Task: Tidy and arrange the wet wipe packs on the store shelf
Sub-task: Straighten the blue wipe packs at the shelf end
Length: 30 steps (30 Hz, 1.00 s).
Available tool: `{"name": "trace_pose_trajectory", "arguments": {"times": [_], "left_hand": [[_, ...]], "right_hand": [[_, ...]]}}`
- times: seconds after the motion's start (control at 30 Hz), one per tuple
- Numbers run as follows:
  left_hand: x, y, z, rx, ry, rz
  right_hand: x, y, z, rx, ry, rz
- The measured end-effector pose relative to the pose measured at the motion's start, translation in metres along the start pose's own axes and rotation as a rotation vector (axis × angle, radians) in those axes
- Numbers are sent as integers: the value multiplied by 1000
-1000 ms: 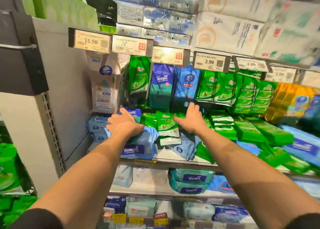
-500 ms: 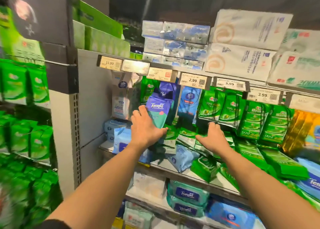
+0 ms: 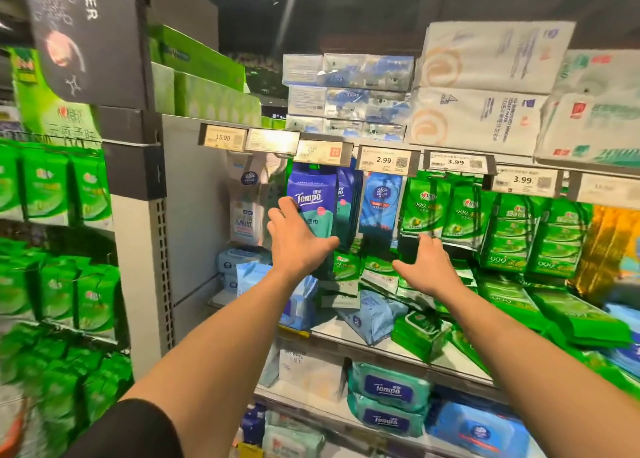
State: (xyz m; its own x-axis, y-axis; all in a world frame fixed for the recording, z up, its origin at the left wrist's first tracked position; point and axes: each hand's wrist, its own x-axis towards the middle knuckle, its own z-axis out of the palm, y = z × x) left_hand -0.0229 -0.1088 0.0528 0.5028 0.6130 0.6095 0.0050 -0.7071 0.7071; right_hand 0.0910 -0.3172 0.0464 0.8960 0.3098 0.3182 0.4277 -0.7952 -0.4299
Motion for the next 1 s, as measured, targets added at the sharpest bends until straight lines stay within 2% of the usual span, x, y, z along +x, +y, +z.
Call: {"name": "trace_pose_trajectory", "arguments": {"times": [0.33,0.63,1.0], "left_hand": [[11,2,15,-61,73,79],[24,-2,20,-49,23,87],[41,-15,37,72,-82,68]], "right_hand": [[-4,24,7,-39,10,99],[0,28,15,-83,0,116],[10,26,28,-87,-6,130]]}}
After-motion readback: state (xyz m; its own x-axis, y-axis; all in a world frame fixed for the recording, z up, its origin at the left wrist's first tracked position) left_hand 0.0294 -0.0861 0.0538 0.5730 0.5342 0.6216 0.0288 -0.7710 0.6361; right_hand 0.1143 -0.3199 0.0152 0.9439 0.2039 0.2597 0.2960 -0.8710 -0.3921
